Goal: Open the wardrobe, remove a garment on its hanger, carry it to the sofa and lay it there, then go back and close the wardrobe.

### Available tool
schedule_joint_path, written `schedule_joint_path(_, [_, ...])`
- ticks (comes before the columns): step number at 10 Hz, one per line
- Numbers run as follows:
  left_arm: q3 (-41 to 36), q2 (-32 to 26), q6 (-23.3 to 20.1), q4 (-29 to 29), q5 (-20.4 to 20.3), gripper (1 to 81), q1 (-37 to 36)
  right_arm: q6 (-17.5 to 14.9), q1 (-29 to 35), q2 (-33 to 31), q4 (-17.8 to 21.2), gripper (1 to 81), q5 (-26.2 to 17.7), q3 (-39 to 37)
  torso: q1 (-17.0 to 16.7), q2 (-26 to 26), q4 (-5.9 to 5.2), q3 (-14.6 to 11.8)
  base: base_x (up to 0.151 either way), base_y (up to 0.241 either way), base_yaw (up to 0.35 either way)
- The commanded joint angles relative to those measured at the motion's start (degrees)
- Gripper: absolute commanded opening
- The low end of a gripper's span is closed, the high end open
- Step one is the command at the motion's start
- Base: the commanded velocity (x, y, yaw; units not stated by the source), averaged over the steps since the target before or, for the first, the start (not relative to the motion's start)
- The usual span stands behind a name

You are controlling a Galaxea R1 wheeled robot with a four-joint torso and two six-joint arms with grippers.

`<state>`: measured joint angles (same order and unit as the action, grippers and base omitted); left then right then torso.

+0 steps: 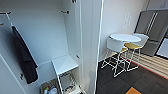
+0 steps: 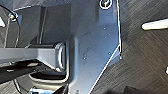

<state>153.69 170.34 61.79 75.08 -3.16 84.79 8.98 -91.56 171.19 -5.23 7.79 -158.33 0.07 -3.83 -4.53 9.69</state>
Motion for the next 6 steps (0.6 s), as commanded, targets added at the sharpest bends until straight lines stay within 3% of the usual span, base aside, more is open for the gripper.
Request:
schedule_joint_path(1, [-0.05,-0.17,-0.01,0.68,2.28,81.1,-2.03,-0.02,1.42,0.14,0.22,81.1,-3.13,0.05,0.00,0.00,0.00,0.00,0.000,0.000,0.241])
schedule_joint_path(6, [-0.05,-0.08,-0.01,0.68,2.28,81.1,-1.94,-0.02,1.42,0.58,0.22,81.1,-3.13,0.05,0.00,0.00,0.00,0.00,0.000,0.000,0.241])
